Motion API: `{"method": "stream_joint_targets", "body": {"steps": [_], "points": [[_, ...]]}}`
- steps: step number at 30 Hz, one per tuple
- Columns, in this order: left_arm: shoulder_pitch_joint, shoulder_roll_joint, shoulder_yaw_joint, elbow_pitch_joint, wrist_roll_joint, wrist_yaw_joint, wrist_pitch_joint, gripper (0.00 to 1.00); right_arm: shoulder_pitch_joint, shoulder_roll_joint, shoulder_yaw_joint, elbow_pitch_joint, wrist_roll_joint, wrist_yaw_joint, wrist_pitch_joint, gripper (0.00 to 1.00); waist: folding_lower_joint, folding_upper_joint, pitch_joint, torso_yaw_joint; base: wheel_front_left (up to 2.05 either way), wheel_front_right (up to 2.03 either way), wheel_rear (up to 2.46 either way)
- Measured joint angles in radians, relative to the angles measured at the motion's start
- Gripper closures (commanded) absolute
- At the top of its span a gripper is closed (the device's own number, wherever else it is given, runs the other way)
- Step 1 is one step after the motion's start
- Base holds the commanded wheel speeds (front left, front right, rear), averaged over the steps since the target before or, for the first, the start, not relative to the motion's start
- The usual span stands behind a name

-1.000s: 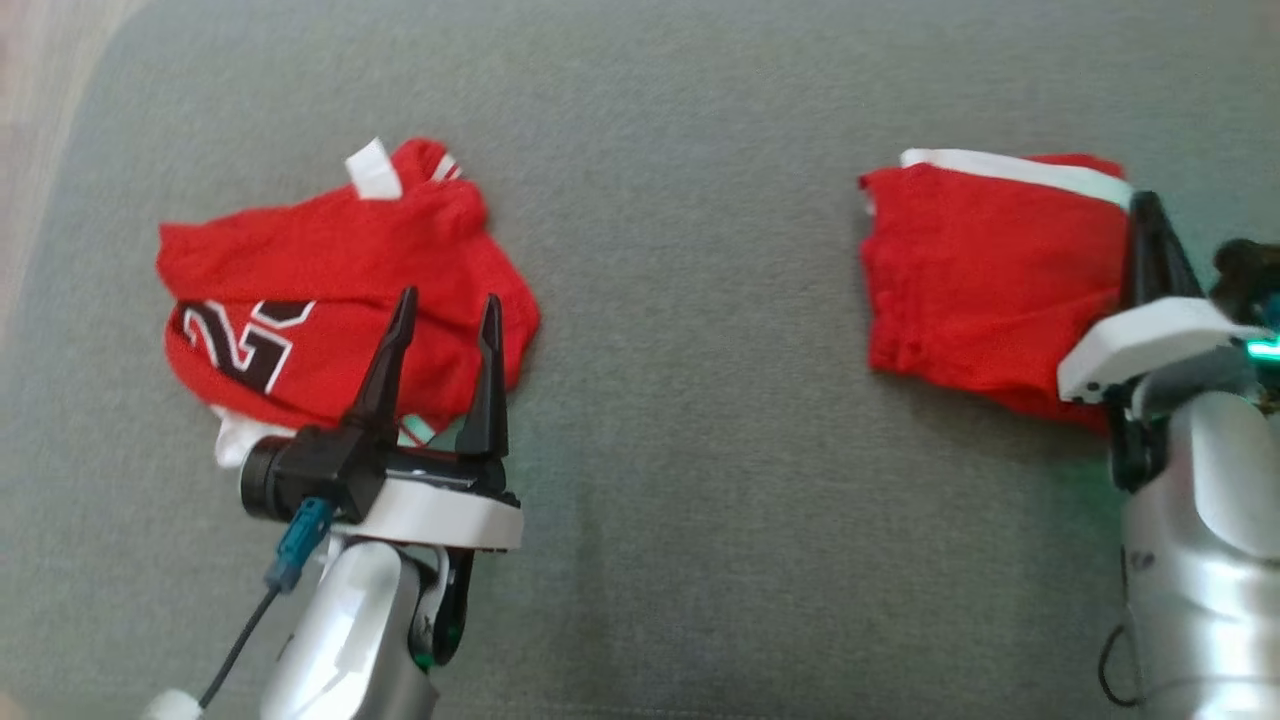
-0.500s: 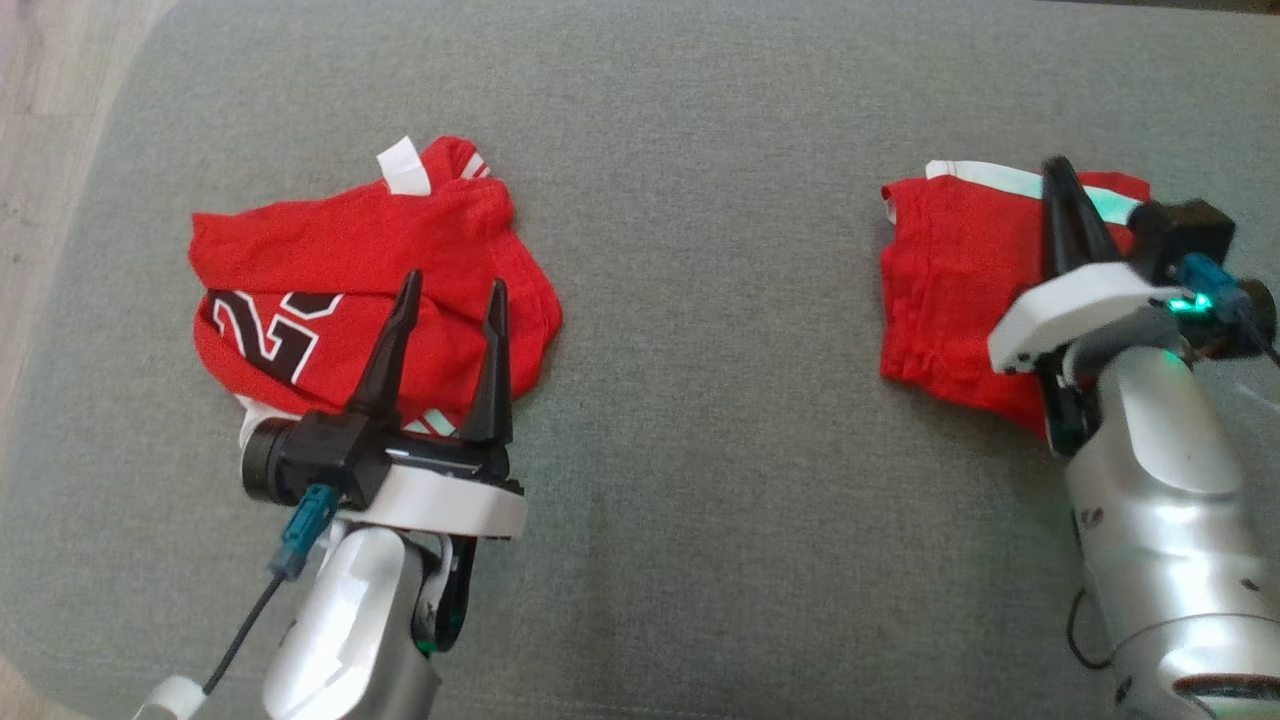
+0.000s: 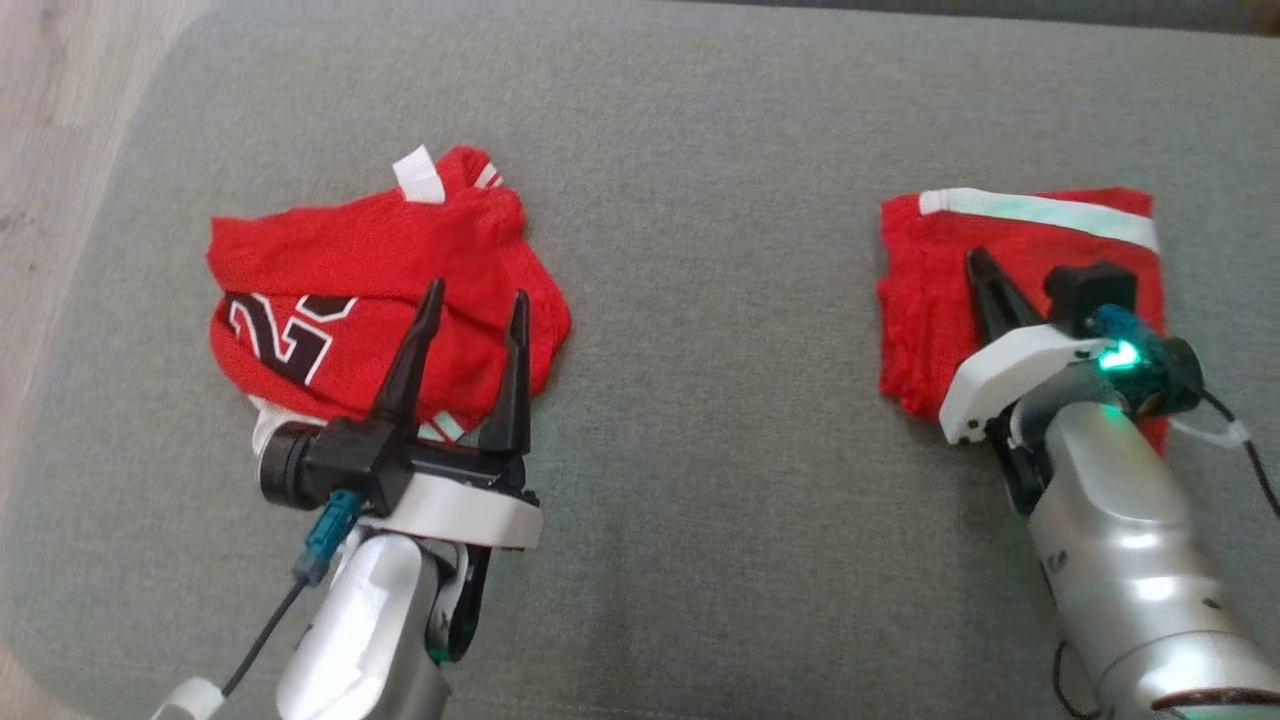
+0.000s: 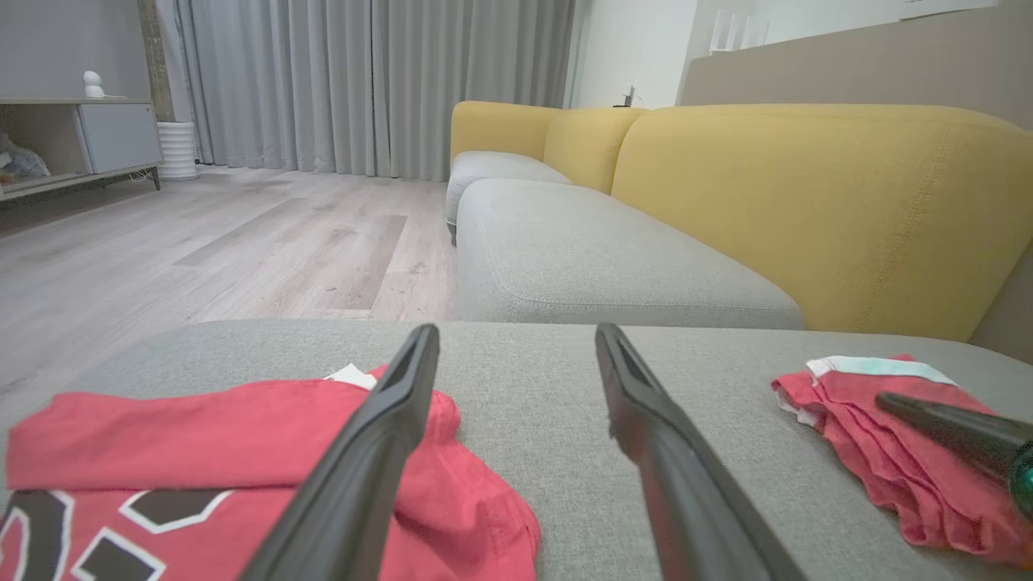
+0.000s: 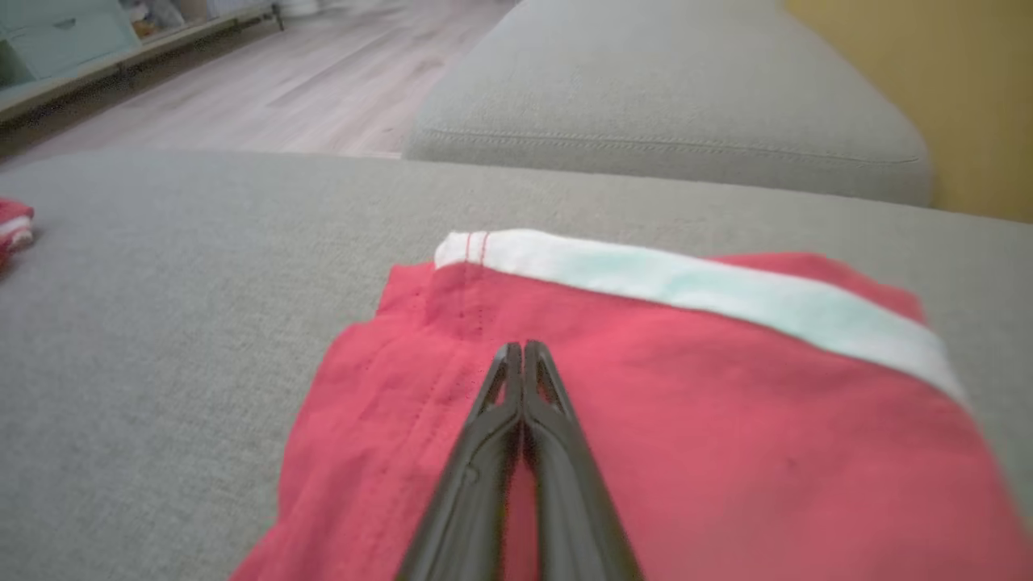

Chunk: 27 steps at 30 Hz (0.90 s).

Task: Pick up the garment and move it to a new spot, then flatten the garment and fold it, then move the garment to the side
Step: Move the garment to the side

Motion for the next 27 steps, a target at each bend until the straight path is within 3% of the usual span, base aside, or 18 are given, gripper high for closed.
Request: {"method": "stream_joint_targets", "body": {"steps": [2, 3, 4, 9, 15, 22, 27], "points": [[0.006, 0.000, 0.002, 0.007, 0.005, 0.000, 0.000, 0.00, 0.018, 0.000, -0.018, -0.071, 0.018, 0.000, 0.000, 1.00, 0.0002, 0.0000, -0.016, -0.009, 0.00, 0.00, 0.00], [0.010, 0.000, 0.006, 0.007, 0.006, 0.000, 0.000, 0.00, 0.032, 0.000, -0.023, -0.123, 0.029, 0.000, 0.000, 0.61, 0.0001, 0.0000, -0.025, -0.014, 0.00, 0.00, 0.00], [0.015, 0.000, 0.011, 0.007, 0.006, 0.000, 0.000, 0.00, 0.050, 0.000, -0.025, -0.173, 0.040, 0.000, 0.000, 0.00, 0.0000, 0.0000, -0.035, -0.020, 0.00, 0.00, 0.00], [0.057, 0.000, 0.027, 0.009, 0.006, 0.000, 0.000, 0.00, 0.200, 0.001, -0.042, -0.385, 0.116, 0.000, -0.003, 0.00, 0.0000, 0.0000, -0.090, -0.053, 0.00, 0.00, 0.00], [0.131, 0.001, 0.047, 0.022, 0.008, 0.000, 0.000, 0.00, 0.402, 0.006, -0.039, -0.546, 0.167, 0.000, -0.004, 0.00, -0.0002, 0.0000, -0.163, -0.099, 0.00, 0.00, 0.00], [0.186, 0.001, 0.059, 0.022, 0.008, 0.000, 0.000, 0.00, 0.583, 0.011, -0.043, -0.648, 0.182, 0.000, -0.004, 0.00, -0.0002, 0.0000, -0.216, -0.140, 0.00, 0.00, 0.00], [0.221, 0.001, 0.057, 0.010, -0.010, 0.010, 0.000, 0.00, 0.623, 0.015, -0.041, -0.670, 0.184, 0.000, -0.004, 0.00, 0.0000, 0.0000, -0.221, -0.150, 0.00, 0.00, 0.00]]}}
